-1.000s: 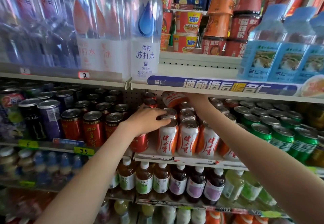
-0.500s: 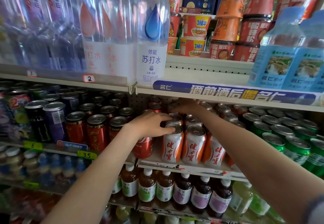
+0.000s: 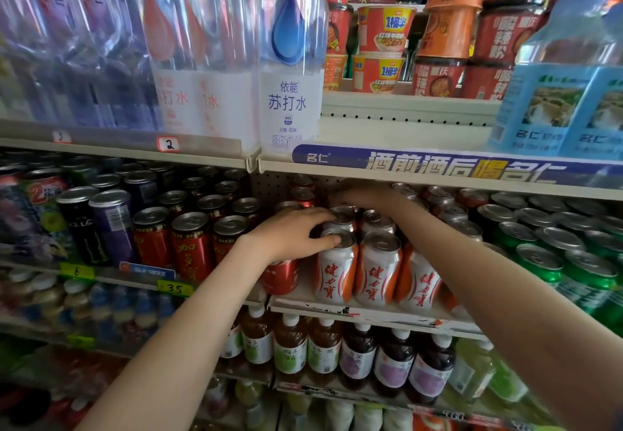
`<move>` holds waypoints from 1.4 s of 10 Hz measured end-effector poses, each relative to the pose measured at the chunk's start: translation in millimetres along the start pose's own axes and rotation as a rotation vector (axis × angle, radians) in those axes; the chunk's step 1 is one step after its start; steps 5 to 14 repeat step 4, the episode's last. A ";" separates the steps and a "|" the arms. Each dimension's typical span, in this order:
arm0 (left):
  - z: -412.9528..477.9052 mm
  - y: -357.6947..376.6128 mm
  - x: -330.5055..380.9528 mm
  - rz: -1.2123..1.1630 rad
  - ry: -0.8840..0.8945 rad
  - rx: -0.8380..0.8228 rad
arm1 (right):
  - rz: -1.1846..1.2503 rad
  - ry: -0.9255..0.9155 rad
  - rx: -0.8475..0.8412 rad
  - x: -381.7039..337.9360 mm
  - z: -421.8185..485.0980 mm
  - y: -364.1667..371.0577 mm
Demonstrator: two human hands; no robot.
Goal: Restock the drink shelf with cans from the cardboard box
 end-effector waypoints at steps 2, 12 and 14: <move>1.9 -2.3 2.6 -0.015 -0.028 0.009 | -0.100 -0.101 0.138 -7.3 -47.7 -12.0; 9.8 3.4 13.9 0.103 -0.040 0.152 | -0.126 -0.230 0.134 -39.7 -138.7 -26.4; 9.8 3.4 13.9 0.103 -0.040 0.152 | -0.126 -0.230 0.134 -39.7 -138.7 -26.4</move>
Point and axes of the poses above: each hand's wrist, its own z-axis towards the middle knuckle, its own y-axis out of the palm, x = y × z, the point moved 4 cm from there along z, towards the middle knuckle, and after that the axes turned 2 degrees about -z, right-handed, at the moved point
